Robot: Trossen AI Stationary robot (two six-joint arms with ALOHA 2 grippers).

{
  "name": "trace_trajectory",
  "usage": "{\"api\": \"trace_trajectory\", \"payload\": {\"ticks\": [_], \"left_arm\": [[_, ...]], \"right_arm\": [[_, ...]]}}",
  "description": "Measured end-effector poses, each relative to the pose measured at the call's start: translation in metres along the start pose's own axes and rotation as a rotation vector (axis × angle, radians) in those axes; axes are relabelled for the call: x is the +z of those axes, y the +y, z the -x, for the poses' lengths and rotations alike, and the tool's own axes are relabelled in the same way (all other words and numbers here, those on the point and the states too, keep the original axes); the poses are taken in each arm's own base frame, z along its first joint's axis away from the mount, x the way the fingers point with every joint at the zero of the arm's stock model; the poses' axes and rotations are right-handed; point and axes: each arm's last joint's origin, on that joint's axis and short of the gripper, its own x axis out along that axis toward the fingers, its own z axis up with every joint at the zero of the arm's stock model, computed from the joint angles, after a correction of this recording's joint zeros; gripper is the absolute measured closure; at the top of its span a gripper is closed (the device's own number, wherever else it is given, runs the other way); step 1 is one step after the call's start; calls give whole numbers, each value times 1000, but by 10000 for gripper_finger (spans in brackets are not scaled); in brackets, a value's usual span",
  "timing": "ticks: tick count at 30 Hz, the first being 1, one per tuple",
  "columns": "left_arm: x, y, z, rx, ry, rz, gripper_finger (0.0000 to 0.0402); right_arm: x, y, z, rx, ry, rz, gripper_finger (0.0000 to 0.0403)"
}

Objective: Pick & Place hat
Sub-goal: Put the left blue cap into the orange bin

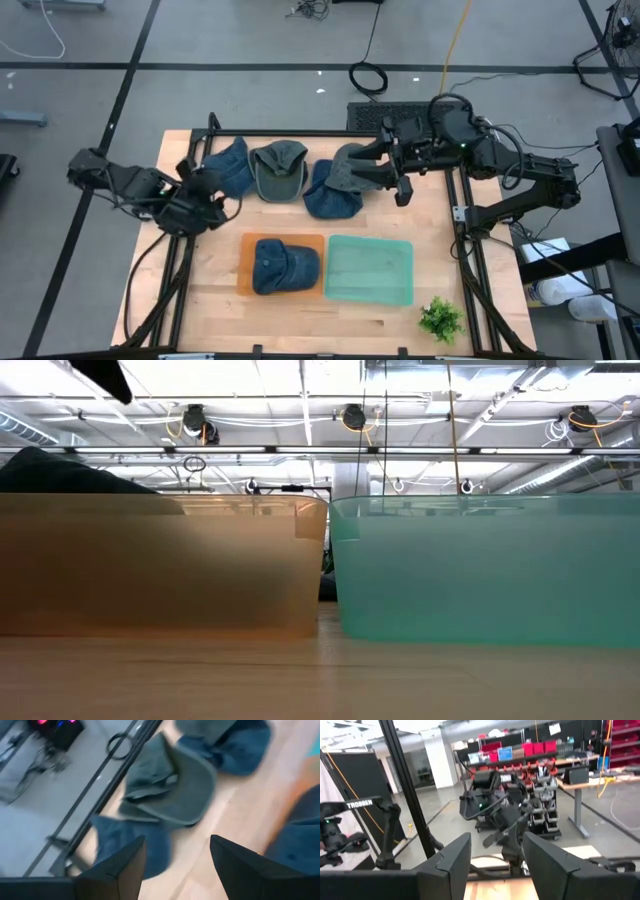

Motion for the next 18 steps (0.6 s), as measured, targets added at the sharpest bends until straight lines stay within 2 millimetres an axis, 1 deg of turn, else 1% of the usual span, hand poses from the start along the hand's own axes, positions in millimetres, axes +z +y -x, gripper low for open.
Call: {"api": "trace_trajectory", "payload": {"ticks": [6,12,18], "left_arm": [[8,5,-15,105,59,34,153],[17,19,-32,166,160,145,132],[23,40,-47,203,262,224,141]], "right_arm": [[-3,-1,0,-5,29,-6,231],[-3,-1,0,0,35,-2,231],[-4,3,0,127,54,54,231]]}}
